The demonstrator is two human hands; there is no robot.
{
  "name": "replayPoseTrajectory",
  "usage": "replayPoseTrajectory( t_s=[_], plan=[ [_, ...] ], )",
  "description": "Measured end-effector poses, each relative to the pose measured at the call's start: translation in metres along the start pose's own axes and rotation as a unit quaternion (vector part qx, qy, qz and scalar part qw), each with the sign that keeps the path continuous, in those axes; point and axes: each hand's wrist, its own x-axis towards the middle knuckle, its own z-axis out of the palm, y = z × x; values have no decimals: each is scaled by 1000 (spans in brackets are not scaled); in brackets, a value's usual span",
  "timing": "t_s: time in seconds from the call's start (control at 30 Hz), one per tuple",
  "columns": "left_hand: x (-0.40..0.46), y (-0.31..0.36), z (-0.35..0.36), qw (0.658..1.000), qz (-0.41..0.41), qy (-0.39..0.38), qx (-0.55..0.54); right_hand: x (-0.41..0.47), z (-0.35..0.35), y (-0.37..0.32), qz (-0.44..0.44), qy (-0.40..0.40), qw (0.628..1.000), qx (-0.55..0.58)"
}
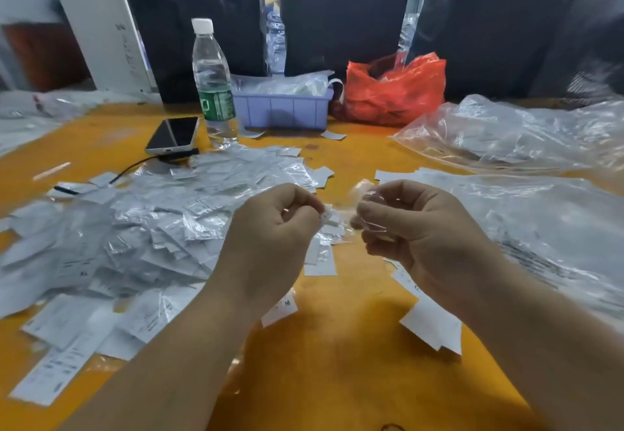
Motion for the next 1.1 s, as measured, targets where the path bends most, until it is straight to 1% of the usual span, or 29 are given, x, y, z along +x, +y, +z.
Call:
replayPoseTrajectory(
  t_s=[0.1,0.17,0.23,0.3,0.4,0.47,0.53,0.63,0.73,0.87,0.93,1.03,1.1],
  plan=[
    [-5,0,6,999,-16,-48,-20,-1,-4,4,-2,-9,1000,-11],
    [-6,0,10,996,-17,-79,-25,-2,-5,5,-4,-34,999,-20],
    [-7,-1,12,995,-24,-92,-27,-4,-4,6,-5,-58,998,-19],
    [-7,0,12,995,-33,-93,-21,-6,-3,7,-3,-69,998,-10],
    [-10,4,10,998,-3,-63,-10,-9,-3,4,13,-89,996,2],
    [-11,7,8,999,9,-36,-22,-10,-3,1,31,-99,994,-26],
    [-10,8,5,999,4,-24,-38,-10,-5,-1,41,-106,992,-60],
    [-9,9,3,998,-4,-24,-50,-11,-7,-3,48,-143,984,-99],
    [-9,9,4,998,0,-40,-58,-11,-6,-4,57,-196,970,-129],
    [-8,8,3,996,0,-69,-63,-10,-6,-4,90,-241,959,-117],
    [-8,8,2,994,-3,-75,-83,-9,-7,-5,93,-223,966,-91],
    [-7,7,2,989,-31,-76,-125,-7,-9,-6,82,-139,986,-32],
    [-7,7,2,987,-34,-73,-137,-4,-10,-7,72,-89,993,23]
  ],
)
